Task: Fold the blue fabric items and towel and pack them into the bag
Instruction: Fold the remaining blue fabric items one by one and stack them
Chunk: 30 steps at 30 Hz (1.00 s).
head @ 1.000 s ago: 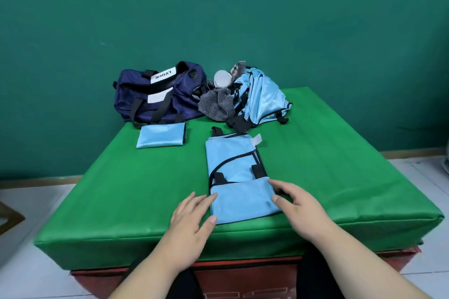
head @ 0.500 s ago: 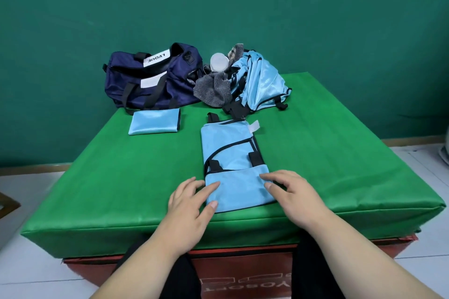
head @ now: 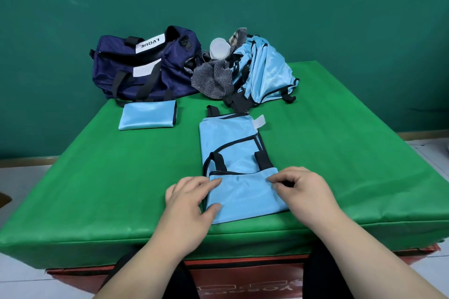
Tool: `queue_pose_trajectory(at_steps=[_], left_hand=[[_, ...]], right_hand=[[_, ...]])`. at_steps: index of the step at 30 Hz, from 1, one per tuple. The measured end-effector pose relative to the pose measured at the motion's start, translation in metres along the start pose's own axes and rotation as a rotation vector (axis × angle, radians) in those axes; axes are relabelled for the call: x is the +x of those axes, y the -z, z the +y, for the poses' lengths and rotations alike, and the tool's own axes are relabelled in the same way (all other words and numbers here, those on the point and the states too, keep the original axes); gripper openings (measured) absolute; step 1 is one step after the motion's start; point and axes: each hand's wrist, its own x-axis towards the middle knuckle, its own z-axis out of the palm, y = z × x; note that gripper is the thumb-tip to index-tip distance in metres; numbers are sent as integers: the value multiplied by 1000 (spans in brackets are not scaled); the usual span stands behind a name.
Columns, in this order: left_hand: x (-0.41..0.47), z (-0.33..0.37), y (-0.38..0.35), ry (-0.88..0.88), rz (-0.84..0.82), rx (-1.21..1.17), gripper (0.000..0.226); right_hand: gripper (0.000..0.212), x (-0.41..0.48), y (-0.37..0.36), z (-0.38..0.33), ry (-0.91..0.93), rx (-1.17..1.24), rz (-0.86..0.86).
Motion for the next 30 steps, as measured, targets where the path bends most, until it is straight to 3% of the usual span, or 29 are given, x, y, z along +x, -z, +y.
queue_pose_trajectory(at_steps=[8, 12, 21, 30], left_hand=[[-5, 9, 5, 36, 69, -179, 41], [-5, 14, 9, 38, 90, -286, 55], [-4, 13, 9, 19, 91, -366, 62], [-3, 12, 10, 34, 92, -435, 62]], right_hand=[[33, -4, 0, 0, 104, 14, 124], [50, -7, 2, -5, 80, 152, 172], [44, -9, 3, -7, 94, 347, 145], [54, -8, 1, -9, 82, 462, 105]])
